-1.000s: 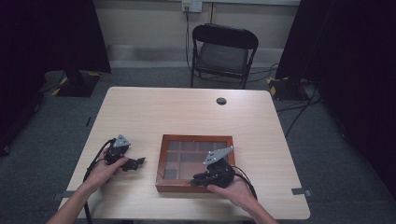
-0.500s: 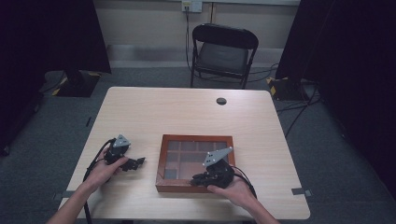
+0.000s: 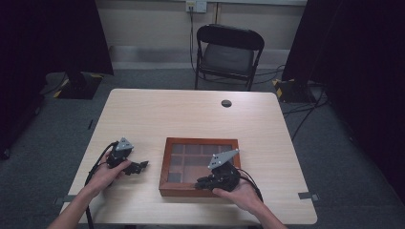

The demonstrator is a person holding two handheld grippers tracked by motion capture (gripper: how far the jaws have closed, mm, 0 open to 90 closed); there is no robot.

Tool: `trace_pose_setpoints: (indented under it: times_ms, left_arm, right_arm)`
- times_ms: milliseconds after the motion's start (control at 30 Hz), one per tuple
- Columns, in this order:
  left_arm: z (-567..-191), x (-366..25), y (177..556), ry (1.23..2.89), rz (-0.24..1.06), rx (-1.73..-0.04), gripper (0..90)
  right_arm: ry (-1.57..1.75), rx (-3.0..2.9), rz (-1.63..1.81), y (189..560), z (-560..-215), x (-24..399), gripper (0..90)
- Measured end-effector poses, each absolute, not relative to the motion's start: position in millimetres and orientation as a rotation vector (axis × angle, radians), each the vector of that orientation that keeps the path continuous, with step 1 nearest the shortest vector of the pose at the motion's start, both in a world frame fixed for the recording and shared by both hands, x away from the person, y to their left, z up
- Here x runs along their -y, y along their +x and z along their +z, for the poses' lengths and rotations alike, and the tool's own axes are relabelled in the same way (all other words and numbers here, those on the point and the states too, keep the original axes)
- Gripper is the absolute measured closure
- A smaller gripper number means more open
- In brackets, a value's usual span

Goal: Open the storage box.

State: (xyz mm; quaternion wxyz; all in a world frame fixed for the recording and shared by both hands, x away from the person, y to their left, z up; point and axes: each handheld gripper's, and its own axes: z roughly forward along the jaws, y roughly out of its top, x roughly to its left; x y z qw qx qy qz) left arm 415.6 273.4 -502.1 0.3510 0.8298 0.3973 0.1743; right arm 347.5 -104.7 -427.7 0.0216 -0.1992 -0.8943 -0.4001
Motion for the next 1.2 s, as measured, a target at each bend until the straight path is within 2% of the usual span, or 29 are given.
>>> trace_pose_setpoints:
  times_ms: [1200]
  left_arm:
    - [-502, -274, 416, 2.151, 0.45, -1.027, 4.9]
  right_arm:
    - [-0.658, 2.711, -1.345, 352, -399, 111, 81.4]
